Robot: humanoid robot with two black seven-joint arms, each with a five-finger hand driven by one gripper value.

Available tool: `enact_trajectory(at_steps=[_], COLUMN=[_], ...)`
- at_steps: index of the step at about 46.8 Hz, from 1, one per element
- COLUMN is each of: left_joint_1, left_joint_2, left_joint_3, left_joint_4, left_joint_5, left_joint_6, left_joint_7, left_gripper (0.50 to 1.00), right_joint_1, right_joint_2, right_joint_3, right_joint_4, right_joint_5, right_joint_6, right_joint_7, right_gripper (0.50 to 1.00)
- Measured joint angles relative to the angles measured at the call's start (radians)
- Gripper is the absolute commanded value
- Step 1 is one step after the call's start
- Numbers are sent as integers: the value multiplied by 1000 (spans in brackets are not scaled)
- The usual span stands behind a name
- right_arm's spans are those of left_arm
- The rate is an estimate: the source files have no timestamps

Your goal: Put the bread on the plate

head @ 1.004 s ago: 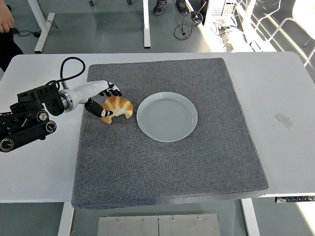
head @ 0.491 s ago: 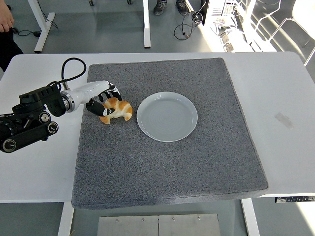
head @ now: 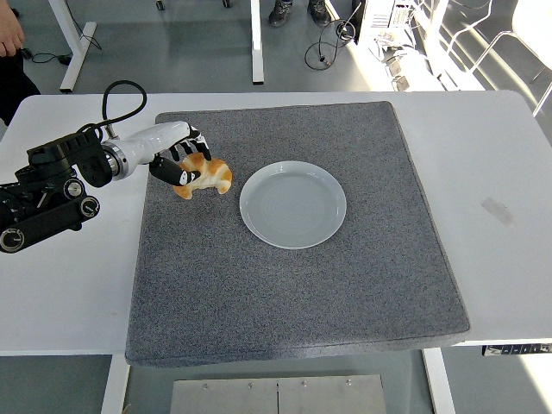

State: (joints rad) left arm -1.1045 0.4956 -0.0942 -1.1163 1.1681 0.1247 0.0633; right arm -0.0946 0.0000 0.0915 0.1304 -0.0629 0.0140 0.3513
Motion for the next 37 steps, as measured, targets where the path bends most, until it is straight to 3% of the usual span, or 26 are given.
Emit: enact_trajectory(at_steps=[24, 37], left_joint_1=[-124, -130], left_joint_2=[-8, -104], left_joint_3=[-17, -13], left_joint_4=[-53, -54], left_joint_5=[2, 11], left_joint_6=[-7, -6], left_joint_7=[-2, 3], left_gripper=[552, 552], right_joint_1=[0, 0], right_joint_2=[0, 0], right_joint_3=[1, 1], right_joint_4=[0, 0], right_joint_5=[0, 0], right_joint_6=[0, 0], right_joint_7=[0, 0], right_gripper=[1000, 1000])
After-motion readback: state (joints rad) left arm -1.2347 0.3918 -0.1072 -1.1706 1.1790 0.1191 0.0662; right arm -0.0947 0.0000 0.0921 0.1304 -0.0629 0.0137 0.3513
